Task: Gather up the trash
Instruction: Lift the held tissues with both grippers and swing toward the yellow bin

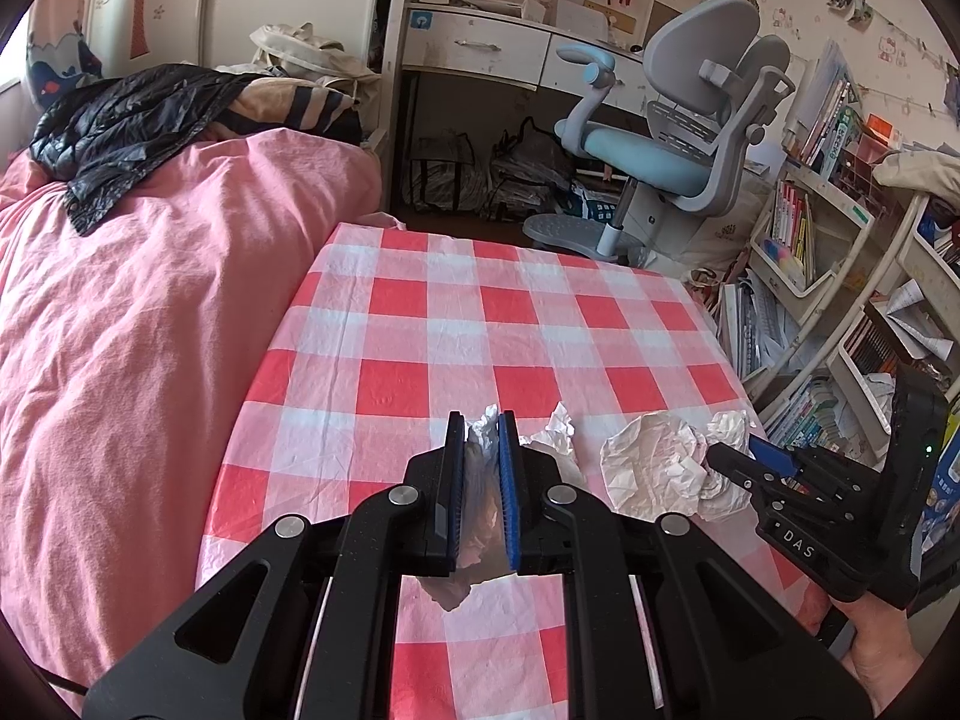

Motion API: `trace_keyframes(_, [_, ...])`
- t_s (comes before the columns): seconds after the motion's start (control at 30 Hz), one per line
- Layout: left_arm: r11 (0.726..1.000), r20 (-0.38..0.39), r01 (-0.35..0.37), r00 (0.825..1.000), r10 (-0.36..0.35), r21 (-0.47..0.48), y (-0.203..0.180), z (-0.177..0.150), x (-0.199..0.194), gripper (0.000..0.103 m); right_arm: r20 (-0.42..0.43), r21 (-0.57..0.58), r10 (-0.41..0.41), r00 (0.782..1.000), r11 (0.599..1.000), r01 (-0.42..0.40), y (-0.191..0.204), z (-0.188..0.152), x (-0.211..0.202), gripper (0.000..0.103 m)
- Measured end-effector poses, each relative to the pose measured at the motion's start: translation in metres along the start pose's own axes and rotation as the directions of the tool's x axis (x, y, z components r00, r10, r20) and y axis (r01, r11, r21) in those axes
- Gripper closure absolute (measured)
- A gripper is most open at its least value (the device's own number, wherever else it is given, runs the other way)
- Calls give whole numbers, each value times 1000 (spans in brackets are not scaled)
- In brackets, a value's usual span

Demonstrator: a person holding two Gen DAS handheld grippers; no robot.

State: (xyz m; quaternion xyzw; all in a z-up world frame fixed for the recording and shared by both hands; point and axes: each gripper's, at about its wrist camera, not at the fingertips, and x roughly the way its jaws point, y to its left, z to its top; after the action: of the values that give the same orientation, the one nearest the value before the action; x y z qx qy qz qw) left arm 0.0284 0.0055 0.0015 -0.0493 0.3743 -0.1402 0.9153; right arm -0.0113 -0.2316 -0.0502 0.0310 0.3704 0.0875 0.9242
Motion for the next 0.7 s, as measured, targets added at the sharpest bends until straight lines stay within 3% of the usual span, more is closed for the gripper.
trace_keyframes(0.7, [1000, -4, -2, 1000, 2, 3, -2, -4, 3, 93, 1, -4, 2, 1000, 1000, -2, -1, 0, -2, 76])
